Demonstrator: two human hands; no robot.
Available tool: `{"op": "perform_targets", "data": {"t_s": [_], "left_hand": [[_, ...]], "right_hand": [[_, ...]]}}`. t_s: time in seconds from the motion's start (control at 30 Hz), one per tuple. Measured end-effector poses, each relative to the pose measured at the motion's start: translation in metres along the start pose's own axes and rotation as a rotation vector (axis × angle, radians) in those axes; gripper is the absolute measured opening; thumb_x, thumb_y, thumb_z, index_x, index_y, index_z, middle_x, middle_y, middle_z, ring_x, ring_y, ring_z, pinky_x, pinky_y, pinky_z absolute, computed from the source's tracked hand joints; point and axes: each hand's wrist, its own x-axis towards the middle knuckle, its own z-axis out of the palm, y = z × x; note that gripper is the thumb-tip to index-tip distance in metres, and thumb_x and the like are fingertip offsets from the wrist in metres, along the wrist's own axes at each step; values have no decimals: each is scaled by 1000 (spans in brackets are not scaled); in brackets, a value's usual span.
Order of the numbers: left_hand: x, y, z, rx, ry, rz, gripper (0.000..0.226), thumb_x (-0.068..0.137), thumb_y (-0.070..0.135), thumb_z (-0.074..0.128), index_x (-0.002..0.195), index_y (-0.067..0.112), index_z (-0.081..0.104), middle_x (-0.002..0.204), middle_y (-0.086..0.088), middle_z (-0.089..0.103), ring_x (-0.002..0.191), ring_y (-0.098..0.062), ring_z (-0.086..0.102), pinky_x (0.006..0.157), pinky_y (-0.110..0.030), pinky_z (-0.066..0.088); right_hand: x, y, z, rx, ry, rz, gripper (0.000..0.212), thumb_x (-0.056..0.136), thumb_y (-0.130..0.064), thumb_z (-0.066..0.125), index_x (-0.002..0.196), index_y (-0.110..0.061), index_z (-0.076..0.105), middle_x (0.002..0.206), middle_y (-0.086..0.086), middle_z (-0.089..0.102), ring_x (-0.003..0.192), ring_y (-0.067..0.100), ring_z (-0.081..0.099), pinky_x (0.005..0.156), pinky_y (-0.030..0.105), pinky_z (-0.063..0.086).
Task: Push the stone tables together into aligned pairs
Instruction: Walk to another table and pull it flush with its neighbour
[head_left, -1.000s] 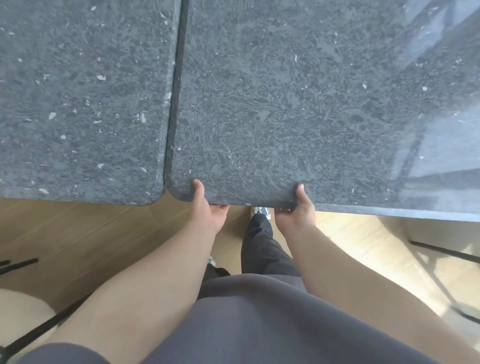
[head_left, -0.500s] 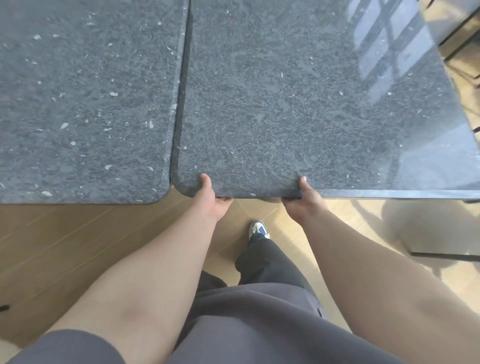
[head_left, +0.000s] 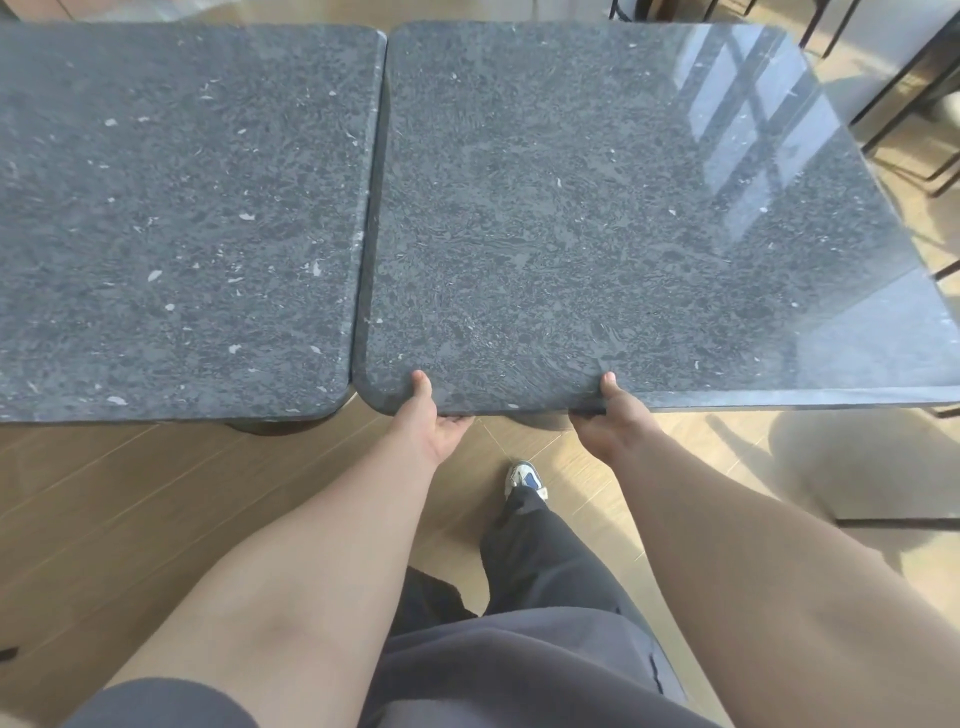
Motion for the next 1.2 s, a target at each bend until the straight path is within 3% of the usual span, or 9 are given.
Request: {"op": "perform_targets", "data": {"t_s": [0.13, 0.3, 0.47, 0.6, 0.77, 0.9, 0.93, 1.07, 1.2], "left_hand": [[-1, -2, -10, 25, 2, -12, 57, 100, 46, 51, 135, 1, 45, 136, -21, 57, 128, -35, 55, 107, -51, 46], [-7, -4, -13, 23, 12, -42, 45, 101, 45, 49, 113, 2, 51, 122, -18, 60, 130, -34, 54, 112, -50, 42], [-8, -3, -12, 7, 41, -59, 48, 101, 46, 49, 121, 2, 48, 115, -17, 62, 120, -31, 57, 112, -47, 42], [-8, -2, -13, -1, 61, -61, 50, 100, 45, 51, 129, 5, 49, 126, -17, 63, 115, -29, 61, 108, -45, 46], [-14, 2, -8, -17, 90, -78, 52, 99, 45, 52, 133, 5, 47, 131, -17, 61, 118, -29, 60, 105, -45, 48], [-11, 3, -8, -54, 102, -96, 54, 98, 44, 54, 135, 5, 48, 132, -17, 61, 122, -30, 59, 110, -47, 45], [-9, 3, -9, -65, 100, -101, 54, 98, 44, 55, 134, 5, 48, 133, -17, 62, 123, -31, 59, 110, -47, 45], [-7, 3, -14, -121, 81, -128, 50, 97, 40, 61, 129, 3, 53, 132, -19, 62, 123, -35, 59, 112, -51, 42], [-14, 10, -20, -140, 59, -158, 44, 97, 31, 63, 129, 1, 54, 130, -23, 61, 122, -38, 58, 111, -54, 41]], "right_hand": [[3, 4, -7, 5, 27, -17, 23, 100, -25, 58, 99, -2, 60, 102, 14, 67, 89, 30, 65, 72, 44, 53], [10, 3, -15, 55, 49, -16, 23, 100, -23, 58, 108, -2, 63, 107, 14, 69, 103, 26, 66, 103, 40, 50], [17, 0, -20, 61, 28, 13, 24, 102, -24, 55, 108, -3, 64, 92, 16, 77, 106, 26, 66, 99, 38, 50], [19, -3, -23, 60, 33, 29, 25, 101, -24, 55, 110, -4, 66, 114, 13, 72, 116, 26, 63, 108, 38, 45], [24, -6, -20, 67, 94, 81, 20, 95, -19, 61, 111, -7, 67, 110, 12, 74, 114, 26, 65, 106, 38, 47], [26, -8, -19, 98, 74, 62, 89, 40, -6, 91, 124, -9, 64, 122, 11, 71, 120, 27, 64, 106, 40, 47], [25, -7, -17, 112, 61, 58, 90, 40, -6, 91, 126, -10, 64, 122, 10, 71, 119, 26, 64, 105, 39, 48], [19, -3, -9, 125, 156, 47, 34, 93, -16, 64, 126, -10, 64, 118, 9, 72, 115, 26, 67, 102, 37, 51], [10, -1, 3, 103, 210, 7, 28, 96, -19, 61, 122, -8, 66, 108, 12, 76, 105, 30, 71, 99, 40, 54]]}}
